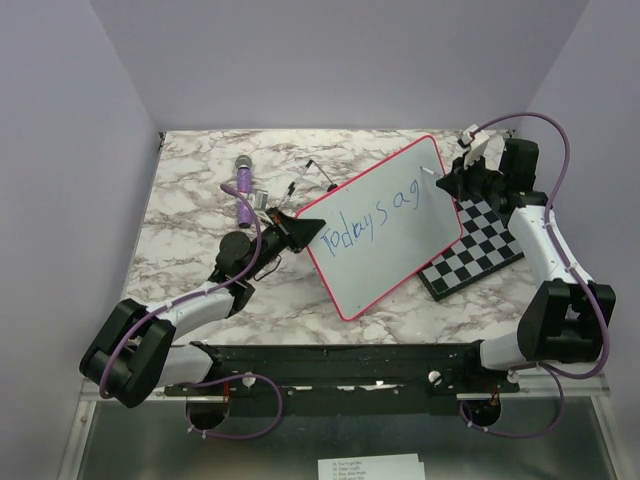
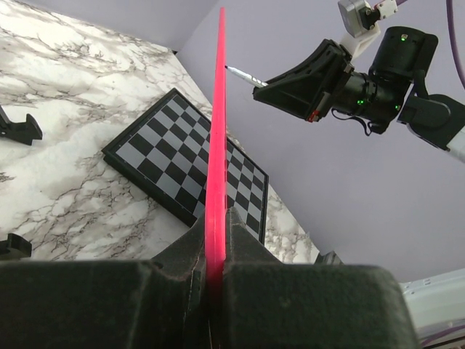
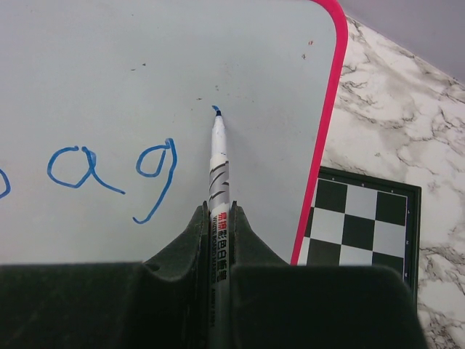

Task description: Write a sentence on the whiteboard

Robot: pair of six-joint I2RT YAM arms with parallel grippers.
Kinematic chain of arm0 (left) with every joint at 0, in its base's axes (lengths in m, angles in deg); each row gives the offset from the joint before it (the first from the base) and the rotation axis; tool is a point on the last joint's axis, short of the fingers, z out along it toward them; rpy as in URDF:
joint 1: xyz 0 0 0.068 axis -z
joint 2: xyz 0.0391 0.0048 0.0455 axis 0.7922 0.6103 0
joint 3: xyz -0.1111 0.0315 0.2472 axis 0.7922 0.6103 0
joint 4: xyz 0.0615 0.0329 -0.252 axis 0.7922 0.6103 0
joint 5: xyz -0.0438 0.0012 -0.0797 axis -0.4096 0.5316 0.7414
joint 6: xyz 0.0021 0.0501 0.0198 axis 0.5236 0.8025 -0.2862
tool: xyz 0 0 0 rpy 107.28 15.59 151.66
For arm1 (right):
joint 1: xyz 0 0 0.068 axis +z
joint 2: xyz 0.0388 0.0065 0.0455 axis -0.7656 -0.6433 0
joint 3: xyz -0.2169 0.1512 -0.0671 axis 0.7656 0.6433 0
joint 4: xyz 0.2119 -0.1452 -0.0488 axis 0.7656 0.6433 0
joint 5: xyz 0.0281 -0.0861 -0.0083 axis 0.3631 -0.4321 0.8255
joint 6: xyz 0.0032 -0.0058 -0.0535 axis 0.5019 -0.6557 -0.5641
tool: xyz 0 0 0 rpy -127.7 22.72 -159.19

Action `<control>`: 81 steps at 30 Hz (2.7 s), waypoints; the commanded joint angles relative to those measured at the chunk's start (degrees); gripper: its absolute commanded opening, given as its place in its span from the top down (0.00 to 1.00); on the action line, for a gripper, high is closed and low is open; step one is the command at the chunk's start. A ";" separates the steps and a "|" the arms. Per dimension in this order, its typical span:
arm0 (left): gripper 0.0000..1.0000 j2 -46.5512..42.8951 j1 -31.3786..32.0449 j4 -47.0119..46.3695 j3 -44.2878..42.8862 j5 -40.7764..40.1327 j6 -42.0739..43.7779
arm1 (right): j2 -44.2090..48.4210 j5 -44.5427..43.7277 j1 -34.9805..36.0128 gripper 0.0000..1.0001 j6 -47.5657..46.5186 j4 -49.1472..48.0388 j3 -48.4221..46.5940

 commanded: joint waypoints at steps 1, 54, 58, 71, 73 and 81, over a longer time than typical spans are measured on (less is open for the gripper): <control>1.00 -0.42 0.35 -7.13 -1.85 2.71 -0.43 | 0.96 -0.82 -0.19 1.00 -0.71 1.31 0.26; 1.00 -1.04 0.09 -6.78 -1.59 2.62 -0.25 | 2.63 -0.12 -0.63 1.00 -9.23 8.52 4.65; 1.00 -1.04 0.09 -6.86 -1.50 2.71 -0.34 | 3.24 -1.08 -0.63 0.99 -9.84 9.22 5.09; 1.00 -1.74 0.09 -6.60 -1.06 2.53 -0.16 | 1.22 -1.62 -1.15 0.99 -5.63 7.73 -2.02; 1.00 -1.74 0.00 -6.60 -1.06 2.62 -0.16 | 1.14 -1.35 -1.15 0.99 -4.32 6.77 -2.55; 1.00 -1.48 0.00 -6.78 -1.06 2.62 -0.25 | -2.37 -4.24 -1.16 0.99 -1.76 4.48 -5.63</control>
